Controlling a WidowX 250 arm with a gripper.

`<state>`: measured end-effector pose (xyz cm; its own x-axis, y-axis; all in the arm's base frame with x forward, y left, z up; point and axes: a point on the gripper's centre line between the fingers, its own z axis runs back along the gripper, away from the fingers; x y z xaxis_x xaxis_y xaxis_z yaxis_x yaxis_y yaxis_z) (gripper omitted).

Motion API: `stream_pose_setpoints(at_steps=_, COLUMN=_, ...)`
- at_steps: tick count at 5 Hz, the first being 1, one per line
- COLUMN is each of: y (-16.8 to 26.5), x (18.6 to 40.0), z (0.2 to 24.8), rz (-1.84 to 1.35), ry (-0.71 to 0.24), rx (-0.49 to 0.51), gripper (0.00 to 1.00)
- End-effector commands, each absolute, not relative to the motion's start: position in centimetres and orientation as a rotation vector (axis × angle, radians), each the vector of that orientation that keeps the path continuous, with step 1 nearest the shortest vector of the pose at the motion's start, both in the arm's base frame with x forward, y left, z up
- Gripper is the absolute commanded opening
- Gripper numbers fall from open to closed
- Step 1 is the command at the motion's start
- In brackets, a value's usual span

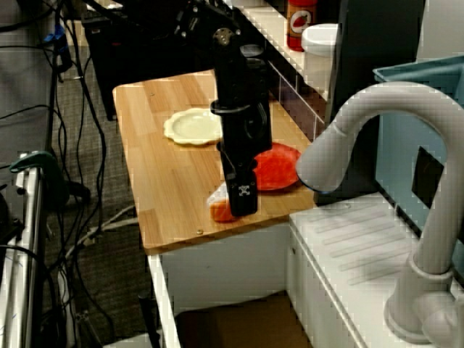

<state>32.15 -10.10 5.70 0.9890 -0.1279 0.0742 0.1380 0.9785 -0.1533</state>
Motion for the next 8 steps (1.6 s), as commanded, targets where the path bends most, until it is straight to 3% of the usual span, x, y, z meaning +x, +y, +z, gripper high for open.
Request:
stream_pose_setpoints(at_steps=1, y=-8.4, x=32.3, z=6.9, rz=-0.132, ry=-0.089, rx=-0.184, gripper=1.00)
stream_pose_setpoints(at_steps=3, y=-7.4, x=31.1, z=8.0, rz=-0.125, ry=-0.107, rx=-0.202, gripper=1.00)
stream_pose_setpoints(at_steps=5, y=-7.4, x=30.3, z=7.5, rz=-0.128, ry=-0.106, rx=-0.207, gripper=1.00)
stream_pose_setpoints(at_steps=8, y=-7.5, x=30.4, z=6.9, rz=-0.126, ry=-0.099, rx=-0.218, gripper=1.00)
